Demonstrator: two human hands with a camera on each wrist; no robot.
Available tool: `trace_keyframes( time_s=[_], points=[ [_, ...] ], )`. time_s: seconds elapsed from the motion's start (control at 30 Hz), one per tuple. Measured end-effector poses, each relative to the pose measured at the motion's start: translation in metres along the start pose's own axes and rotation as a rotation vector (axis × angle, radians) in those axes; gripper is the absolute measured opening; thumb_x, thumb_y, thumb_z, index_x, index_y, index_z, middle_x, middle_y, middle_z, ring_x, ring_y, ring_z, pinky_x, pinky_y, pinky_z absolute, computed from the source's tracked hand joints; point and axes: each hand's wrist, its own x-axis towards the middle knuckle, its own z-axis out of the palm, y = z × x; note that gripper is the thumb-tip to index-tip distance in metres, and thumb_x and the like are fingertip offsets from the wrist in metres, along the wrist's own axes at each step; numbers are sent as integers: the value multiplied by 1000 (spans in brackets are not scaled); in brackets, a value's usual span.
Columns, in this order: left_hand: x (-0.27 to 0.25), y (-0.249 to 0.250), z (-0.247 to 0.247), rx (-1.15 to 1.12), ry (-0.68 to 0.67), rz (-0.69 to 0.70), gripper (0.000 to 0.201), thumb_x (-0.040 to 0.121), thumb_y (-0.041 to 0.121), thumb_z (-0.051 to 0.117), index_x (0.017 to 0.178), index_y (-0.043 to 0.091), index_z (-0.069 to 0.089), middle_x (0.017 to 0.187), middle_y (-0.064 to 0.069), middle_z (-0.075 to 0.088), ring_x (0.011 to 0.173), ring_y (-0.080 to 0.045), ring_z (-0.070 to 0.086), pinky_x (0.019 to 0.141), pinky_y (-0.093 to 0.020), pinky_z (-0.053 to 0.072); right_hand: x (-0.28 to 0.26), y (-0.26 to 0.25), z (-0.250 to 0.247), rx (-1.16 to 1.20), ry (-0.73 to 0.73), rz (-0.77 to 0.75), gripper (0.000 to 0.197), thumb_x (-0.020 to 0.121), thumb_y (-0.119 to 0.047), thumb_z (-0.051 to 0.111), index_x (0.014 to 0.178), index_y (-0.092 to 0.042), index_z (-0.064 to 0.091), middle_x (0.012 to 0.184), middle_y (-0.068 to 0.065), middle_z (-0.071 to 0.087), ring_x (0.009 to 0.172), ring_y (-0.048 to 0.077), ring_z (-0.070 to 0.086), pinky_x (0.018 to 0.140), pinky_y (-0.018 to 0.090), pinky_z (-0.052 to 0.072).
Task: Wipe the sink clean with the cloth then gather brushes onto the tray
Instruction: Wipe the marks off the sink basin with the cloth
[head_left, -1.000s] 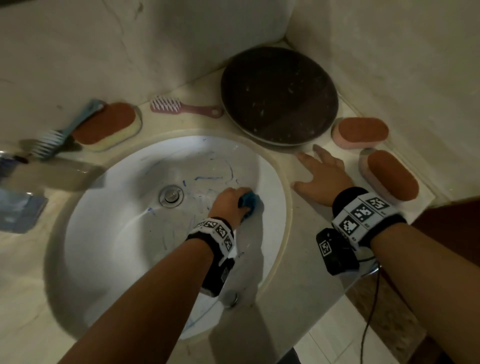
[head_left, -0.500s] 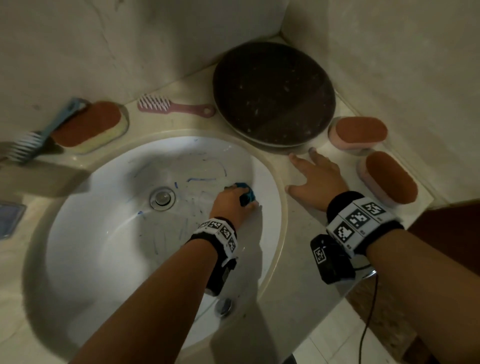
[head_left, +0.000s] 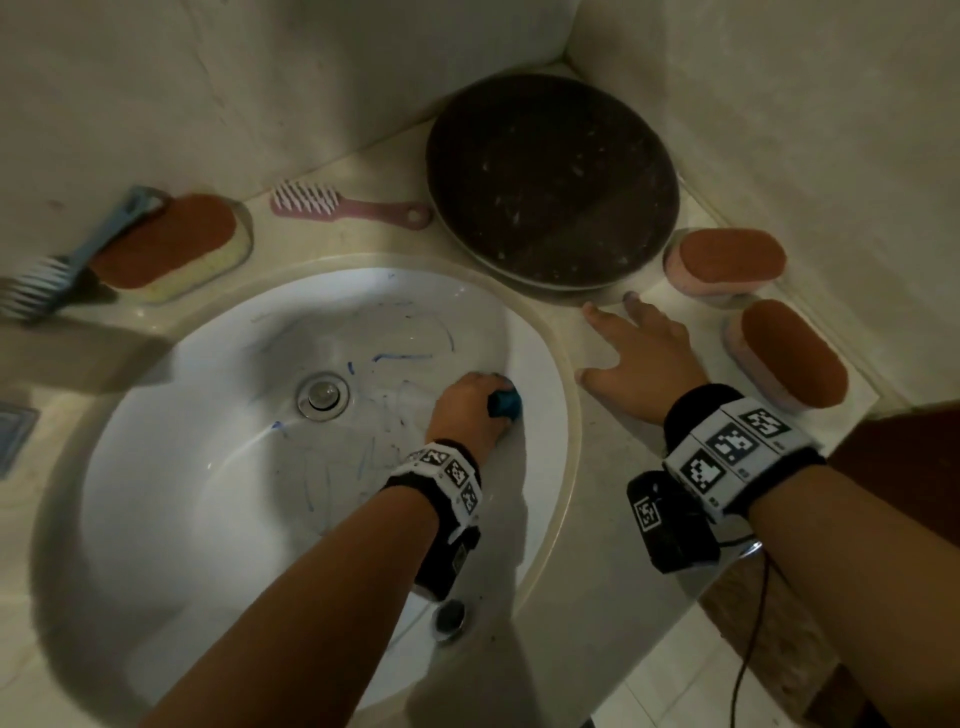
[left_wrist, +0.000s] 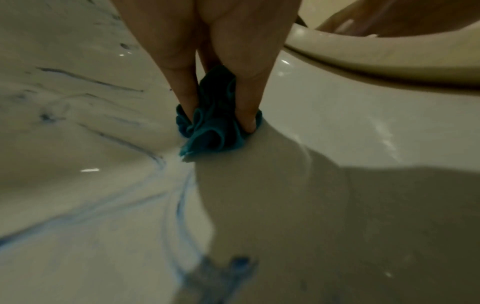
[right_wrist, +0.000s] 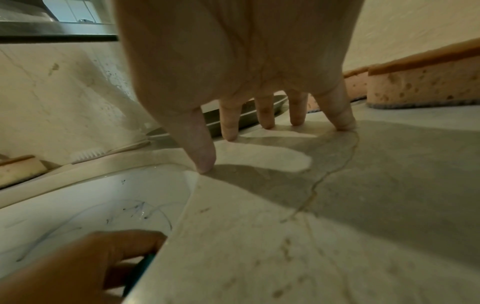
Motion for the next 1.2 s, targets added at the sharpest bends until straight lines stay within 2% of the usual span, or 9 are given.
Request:
trace_keyframes(
  time_s=[0.17, 0.33, 0.4, 0.6, 0.67, 0.73, 0.9, 1.03, 1.2],
  points=[
    [-1, -12, -12, 8, -85, 38, 46, 83, 3, 64, 127, 13, 59, 131, -10, 56, 122, -26, 51, 103, -19, 31, -1, 1, -1, 6, -2, -13, 79, 79, -48, 59, 144, -48, 15, 159, 0, 2, 146, 30, 5, 117, 49, 15],
    [25, -8, -28, -122, 190, -145, 43, 89, 11, 60, 131, 16, 55, 135, -9, 55, 124, -26, 50, 106, -21, 31, 1, 2, 0, -3, -3, -9, 79, 79, -49, 59, 144, -48, 14, 160, -1, 1, 146, 29, 4, 118, 48, 14],
    [23, 5, -24, -177, 201, -135, 45, 85, 13, 66, 129, 15, 57, 130, -9, 58, 121, -25, 52, 104, -22, 33, 2, 2, 2, -10, 4, -11, 80, 78, -50, 59, 144, -48, 14, 159, 0, 2, 146, 29, 4, 118, 49, 15],
    [-8, 13, -4, -133, -75, -19, 36, 79, 8, 70, 114, 15, 66, 120, -6, 62, 114, -21, 55, 91, -11, 31, 4, 3, 3, -12, 2, -16, 81, 77, -50, 59, 145, -47, 14, 159, 1, 3, 146, 30, 6, 117, 51, 16],
    [-5, 8, -16, -171, -129, -18, 30, 80, 5, 67, 109, 12, 69, 114, -9, 66, 110, -22, 59, 94, -15, 39, 4, 2, 2, 0, 3, -13, 81, 77, -48, 59, 144, -47, 14, 159, 0, 3, 146, 30, 5, 116, 51, 16],
    [4, 7, -25, -245, -39, -63, 30, 82, 4, 64, 111, 9, 68, 112, -11, 67, 108, -24, 60, 97, -26, 45, 3, 1, 2, 5, -1, -8, 81, 78, -47, 59, 144, -47, 14, 159, 1, 2, 146, 30, 4, 116, 52, 16],
    [12, 25, -20, -442, 244, -165, 33, 82, 2, 62, 113, 11, 66, 113, -12, 66, 107, -28, 60, 98, -33, 47, 2, 0, 1, 3, -2, -1, 80, 78, -47, 60, 144, -47, 15, 159, 1, 3, 146, 29, 4, 117, 51, 15],
    [-8, 36, -1, -283, 119, -103, 27, 80, 8, 64, 107, 12, 63, 112, -8, 62, 104, -24, 57, 89, -27, 42, 0, -3, -3, 14, -18, 10, 79, 78, -45, 60, 144, -48, 17, 159, -1, 3, 145, 30, 5, 116, 51, 16],
    [-15, 26, -8, -328, -64, -37, 22, 75, 5, 67, 95, 13, 67, 101, -5, 65, 94, -19, 59, 82, -25, 47, -6, -8, -7, 19, -27, 23, 78, 79, -42, 60, 144, -47, 16, 159, -1, 1, 145, 32, 5, 117, 49, 16]
  ],
)
